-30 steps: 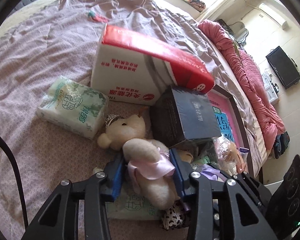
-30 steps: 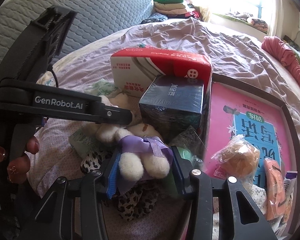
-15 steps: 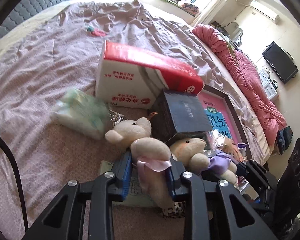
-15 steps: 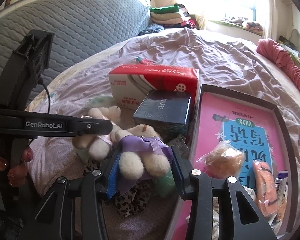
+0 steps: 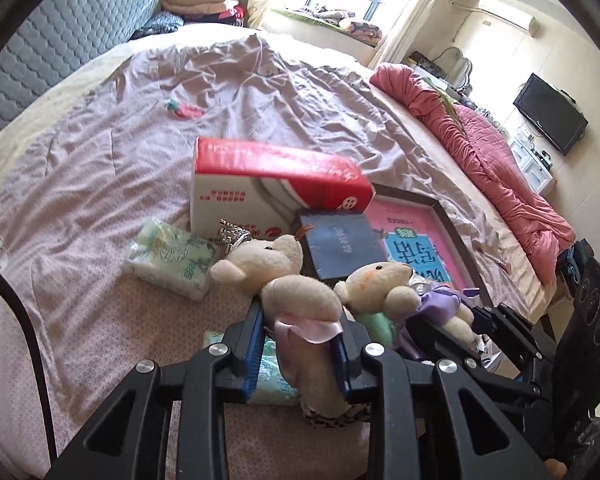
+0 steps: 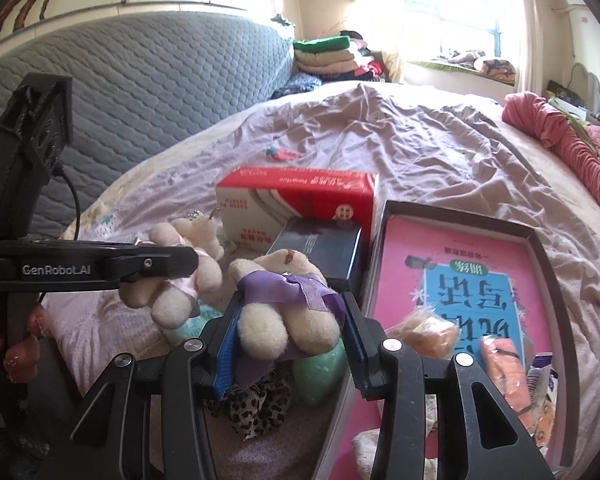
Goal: Organize soft objects
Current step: 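Lift both teddy bears and carry them over the pink book tray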
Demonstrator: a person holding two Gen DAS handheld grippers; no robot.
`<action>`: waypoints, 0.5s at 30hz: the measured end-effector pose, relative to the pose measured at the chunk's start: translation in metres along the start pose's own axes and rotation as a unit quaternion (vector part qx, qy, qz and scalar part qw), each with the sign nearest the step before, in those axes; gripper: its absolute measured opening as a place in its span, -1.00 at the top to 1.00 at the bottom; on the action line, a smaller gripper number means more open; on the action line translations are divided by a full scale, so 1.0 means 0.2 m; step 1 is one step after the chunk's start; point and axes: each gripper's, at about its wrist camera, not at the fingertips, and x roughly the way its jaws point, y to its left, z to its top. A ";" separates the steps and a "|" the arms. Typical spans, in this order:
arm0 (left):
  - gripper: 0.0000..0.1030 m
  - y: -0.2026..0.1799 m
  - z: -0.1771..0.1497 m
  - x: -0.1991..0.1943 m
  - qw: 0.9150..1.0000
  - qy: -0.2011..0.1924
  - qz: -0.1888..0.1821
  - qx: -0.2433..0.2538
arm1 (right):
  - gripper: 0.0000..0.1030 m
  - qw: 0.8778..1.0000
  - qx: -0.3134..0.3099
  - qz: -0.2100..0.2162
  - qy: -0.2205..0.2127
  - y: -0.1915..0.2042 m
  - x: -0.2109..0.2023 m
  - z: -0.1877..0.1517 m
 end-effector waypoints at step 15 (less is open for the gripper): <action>0.42 -0.18 0.01 -0.11 0.999 -0.016 -0.008 0.033 | 0.09 0.999 0.019 -0.009 -0.041 -0.07 -0.17 0.02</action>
